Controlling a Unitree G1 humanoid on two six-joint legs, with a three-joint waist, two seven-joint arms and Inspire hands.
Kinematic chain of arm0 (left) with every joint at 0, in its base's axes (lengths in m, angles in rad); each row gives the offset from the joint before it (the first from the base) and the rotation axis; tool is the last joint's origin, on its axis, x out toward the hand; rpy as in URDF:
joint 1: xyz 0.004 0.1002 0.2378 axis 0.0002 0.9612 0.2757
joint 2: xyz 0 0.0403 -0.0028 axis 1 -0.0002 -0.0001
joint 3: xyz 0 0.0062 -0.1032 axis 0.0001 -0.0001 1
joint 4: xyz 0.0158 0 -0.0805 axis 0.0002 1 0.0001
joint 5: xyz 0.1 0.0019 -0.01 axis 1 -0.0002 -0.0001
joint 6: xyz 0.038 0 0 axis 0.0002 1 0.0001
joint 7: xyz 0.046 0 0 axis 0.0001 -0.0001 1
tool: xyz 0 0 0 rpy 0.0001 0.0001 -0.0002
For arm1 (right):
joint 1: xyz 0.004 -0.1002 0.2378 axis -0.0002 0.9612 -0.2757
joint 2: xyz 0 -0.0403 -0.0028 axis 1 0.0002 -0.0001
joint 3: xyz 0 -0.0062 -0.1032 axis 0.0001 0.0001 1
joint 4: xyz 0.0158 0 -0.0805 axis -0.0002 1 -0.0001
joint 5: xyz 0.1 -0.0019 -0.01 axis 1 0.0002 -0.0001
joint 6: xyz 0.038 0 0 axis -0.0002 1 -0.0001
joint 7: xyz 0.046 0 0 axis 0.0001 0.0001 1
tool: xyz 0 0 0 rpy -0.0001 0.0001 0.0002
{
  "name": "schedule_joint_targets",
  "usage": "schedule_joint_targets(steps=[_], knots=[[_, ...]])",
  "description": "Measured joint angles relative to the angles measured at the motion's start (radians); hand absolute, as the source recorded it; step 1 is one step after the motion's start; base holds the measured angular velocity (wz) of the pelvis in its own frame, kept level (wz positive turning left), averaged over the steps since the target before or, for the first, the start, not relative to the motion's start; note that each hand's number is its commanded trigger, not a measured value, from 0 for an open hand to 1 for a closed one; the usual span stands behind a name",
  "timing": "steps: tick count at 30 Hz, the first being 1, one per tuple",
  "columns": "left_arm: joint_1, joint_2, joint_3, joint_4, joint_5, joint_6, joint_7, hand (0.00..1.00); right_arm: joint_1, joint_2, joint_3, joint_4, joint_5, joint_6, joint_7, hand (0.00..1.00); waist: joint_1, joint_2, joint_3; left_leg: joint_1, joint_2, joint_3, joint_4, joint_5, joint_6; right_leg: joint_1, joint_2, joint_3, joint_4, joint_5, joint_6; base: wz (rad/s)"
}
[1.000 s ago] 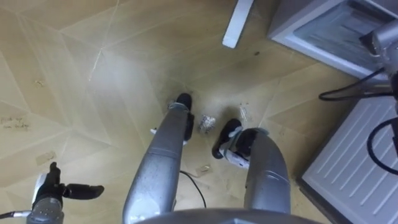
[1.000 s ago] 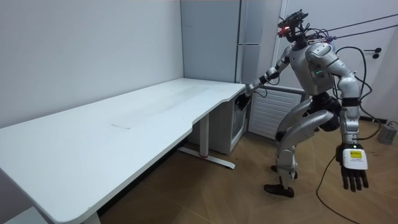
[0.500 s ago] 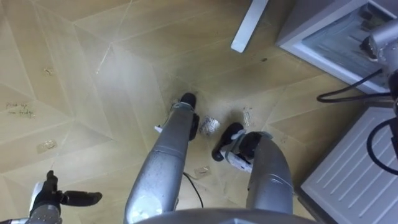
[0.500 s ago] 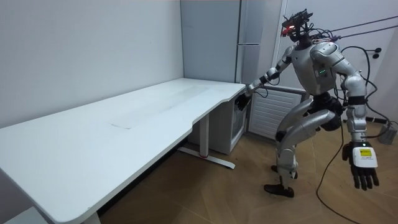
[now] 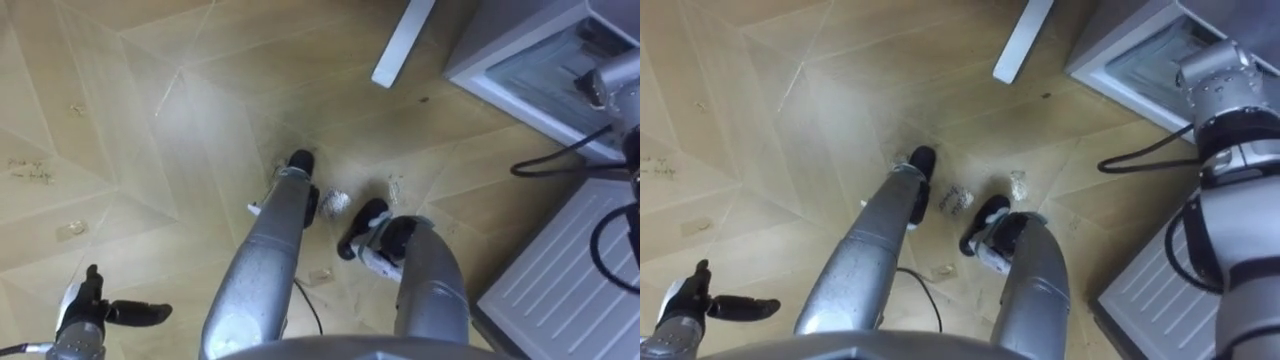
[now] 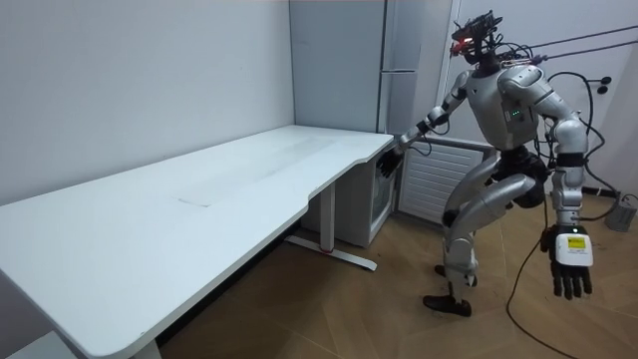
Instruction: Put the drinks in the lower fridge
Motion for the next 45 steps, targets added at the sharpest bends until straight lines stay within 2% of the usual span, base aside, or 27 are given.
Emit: schedule_joint_targets(steps=[2,6,8,12,19,24,26,28,30,31,33,34,36,38,40,42,45], knots=[[0.0,0.013,-0.001,0.0,0.0,0.002,-0.012,0.0,0.045,0.0,0.001,0.002,-0.002,0.0,0.086,0.0,0.001,0.001,0.0003,0.023,0.005,-0.003,-0.001,-0.006,-0.001,0.028,0.014,0.003,-0.015,0.001,0.004,-0.02],[0.0,0.015,-0.003,-0.001,-0.001,0.001,-0.039,0.0,0.089,0.0,0.002,0.031,-0.043,0.004,0.213,0.0,0.0,0.007,0.0019,0.053,0.01,-0.007,-0.004,-0.011,-0.002,0.063,0.021,-0.001,-0.033,0.003,0.007,-0.01],[0.0,0.014,-0.009,0.003,-0.001,0.002,-0.057,0.0,0.119,0.0,0.001,0.08,-0.128,0.005,0.318,0.0,0.0,0.017,0.0041,0.08,0.012,-0.011,-0.006,-0.019,-0.003,0.095,0.029,0.0,-0.046,0.005,0.012,0.0],[-0.007,0.011,-0.009,0.003,0.0,0.004,-0.074,0.0,0.145,-0.006,0.001,0.11,-0.246,0.005,0.424,0.0,0.0,0.018,0.0035,0.106,0.011,-0.004,-0.018,-0.022,-0.003,0.113,0.031,0.014,-0.055,0.011,0.016,-0.06],[-0.01,-0.008,-0.009,0.007,0.001,0.018,-0.094,0.0,0.258,-0.006,0.002,0.133,-0.331,0.009,0.589,0.0,-0.001,0.04,0.0002,0.195,0.025,0.0,-0.026,-0.043,0.005,0.213,0.054,0.022,-0.103,0.017,0.022,-0.06],[-0.037,-0.048,0.002,0.076,0.006,0.022,-0.098,0.0,0.352,0.002,-0.002,0.142,-0.383,0.012,0.635,0.0,-0.011,0.046,-0.0043,0.29,0.03,0.017,-0.077,-0.045,0.007,0.301,0.066,0.036,-0.159,0.028,0.033,-0.05],[-0.041,-0.071,0.011,0.09,0.025,0.022,-0.098,0.0,0.413,0.024,-0.017,0.146,-0.428,0.015,0.659,0.0,-0.022,0.049,-0.009,0.338,0.039,0.024,-0.105,-0.045,0.008,0.352,0.076,0.036,-0.203,0.039,0.036,-0.04],[-0.04,-0.09,0.012,0.101,0.027,0.022,-0.098,0.0,0.439,0.048,-0.034,0.154,-0.471,0.019,0.673,0.0,-0.037,0.053,-0.0154,0.376,0.045,0.031,-0.127,-0.046,0.01,0.392,0.084,0.04,-0.237,0.051,0.038,-0.12],[-0.045,-0.106,0.013,0.126,0.027,0.016,-0.096,0.0,0.467,0.079,-0.041,0.158,-0.529,0.016,0.674,0.0,-0.05,0.051,-0.0246,0.423,0.046,0.042,-0.156,-0.046,0.011,0.434,0.085,0.047,-0.266,0.057,0.042,-0.11],[-0.048,-0.116,0.012,0.142,0.028,0.011,-0.095,0.0,0.483,0.106,-0.04,0.17,-0.566,0.015,0.679,0.0,-0.062,0.052,-0.0326,0.46,0.049,0.048,-0.177,-0.046,0.011,0.469,0.091,0.05,-0.294,0.063,0.046,-0.13],[-0.054,-0.13,0.014,0.168,0.034,0.0,-0.095,0.0,0.508,0.137,-0.041,0.188,-0.655,0.014,0.692,0.0,-0.082,0.059,-0.0384,0.52,0.054,0.058,-0.213,-0.046,0.013,0.529,0.1,0.053,-0.344,0.076,0.05,-0.13],[-0.05,-0.137,0.019,0.173,0.042,-0.001,-0.095,0.0,0.539,0.156,-0.041,0.186,-0.696,0.008,0.696,0.0,-0.091,0.06,-0.0468,0.558,0.057,0.074,-0.243,-0.043,0.017,0.562,0.1,0.051,-0.371,0.083,0.052,-0.14],[-0.047,-0.151,0.035,0.181,0.044,-0.002,-0.094,0.0,0.581,0.183,-0.041,0.184,-0.728,0.005,0.695,0.0,-0.098,0.063,-0.0535,0.612,0.057,0.09,-0.284,-0.041,0.019,0.609,0.1,0.057,-0.408,0.09,0.056,-0.18],[-0.035,-0.161,0.045,0.182,0.039,-0.004,-0.094,0.0,0.633,0.212,-0.041,0.186,-0.767,0.005,0.695,0.0,-0.124,0.068,-0.0534,0.683,0.055,0.103,-0.333,-0.036,0.02,0.673,0.102,0.067,-0.456,0.099,0.062,-0.12],[-0.032,-0.163,0.051,0.187,0.043,-0.01,-0.094,0.0,0.664,0.223,-0.041,0.179,-0.809,0.005,0.696,0.0,-0.143,0.073,-0.0523,0.719,0.055,0.112,-0.356,-0.036,0.02,0.711,0.104,0.067,-0.485,0.103,0.066,-0.04],[-0.025,-0.176,0.071,0.2,0.061,-0.02,-0.092,0.0,0.695,0.236,-0.046,0.177,-0.873,-0.001,0.696,0.0,-0.15,0.073,-0.0499,0.772,0.058,0.14,-0.391,-0.036,0.021,0.755,0.108,0.081,-0.517,0.108,0.071,-0.17],[-0.021,-0.192,0.083,0.218,0.063,-0.034,-0.091,0.0,0.744,0.264,-0.049,0.177,-0.93,-0.018,0.694,0.0,-0.156,0.071,-0.05,0.839,0.056,0.156,-0.438,-0.036,0.02,0.809,0.121,0.106,-0.568,0.114,0.079,-0.14]])
